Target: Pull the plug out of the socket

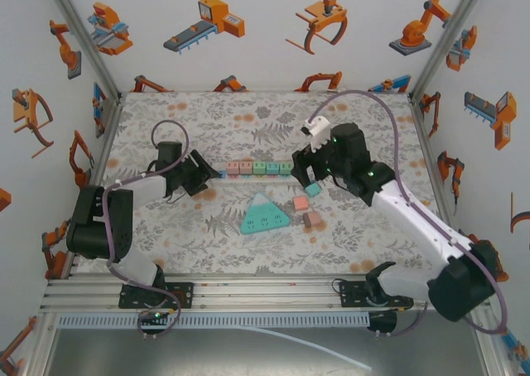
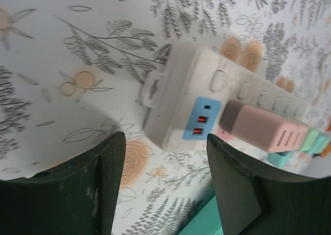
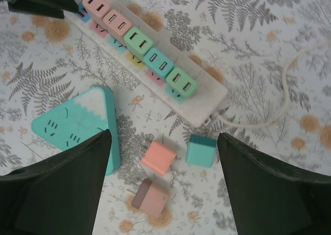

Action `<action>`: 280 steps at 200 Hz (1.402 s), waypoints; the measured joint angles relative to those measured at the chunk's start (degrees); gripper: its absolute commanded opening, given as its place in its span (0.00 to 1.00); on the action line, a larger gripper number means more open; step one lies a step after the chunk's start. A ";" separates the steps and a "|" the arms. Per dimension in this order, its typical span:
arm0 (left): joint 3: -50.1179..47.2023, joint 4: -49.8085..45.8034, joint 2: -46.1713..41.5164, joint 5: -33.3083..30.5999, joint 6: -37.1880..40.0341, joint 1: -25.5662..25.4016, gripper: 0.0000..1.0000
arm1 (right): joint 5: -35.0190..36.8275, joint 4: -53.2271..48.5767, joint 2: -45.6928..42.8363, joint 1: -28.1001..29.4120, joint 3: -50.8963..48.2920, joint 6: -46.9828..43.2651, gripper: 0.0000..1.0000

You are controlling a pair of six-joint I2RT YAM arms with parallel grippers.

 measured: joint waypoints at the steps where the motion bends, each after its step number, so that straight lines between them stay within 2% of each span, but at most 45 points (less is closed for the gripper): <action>1: -0.02 -0.15 -0.11 -0.09 0.11 0.00 0.62 | -0.22 0.02 0.26 -0.07 0.15 -0.26 0.74; 32: -0.55 -3.52 -5.88 -3.48 6.08 -0.50 0.65 | -9.03 -2.89 10.25 -2.86 7.06 -13.55 0.72; 61: -1.42 -3.06 -12.26 -5.05 13.94 -2.75 0.65 | -13.75 -7.26 17.79 -3.32 11.89 -28.24 0.71; 85: -1.66 -1.97 -12.63 -7.19 18.05 -3.04 0.65 | -15.65 -11.37 23.98 -3.32 15.63 -38.60 0.67; 112: -1.99 -0.72 -10.97 -9.05 19.85 -2.99 0.65 | -16.26 -13.46 29.75 -3.32 18.08 -45.86 0.63; 133: -1.92 -0.17 -8.24 -9.60 20.37 -2.47 0.65 | -16.31 -13.68 32.76 -3.32 18.60 -49.16 0.59; 152: -1.73 -0.09 -5.70 -8.96 20.33 -1.09 0.65 | -16.83 -13.66 34.40 -3.32 18.60 -50.88 0.51; 186: 1.49 0.70 -0.13 -5.22 19.37 1.53 0.65 | -17.14 -12.81 35.98 -3.32 18.95 -52.35 0.40; 228: 3.91 2.80 3.63 -1.36 18.38 1.81 0.64 | -17.14 -11.82 36.44 -3.34 19.10 -52.98 0.27; 280: 7.52 3.74 7.89 2.34 18.29 1.84 0.60 | -18.51 -13.84 37.44 -3.39 20.98 -53.13 0.24</action>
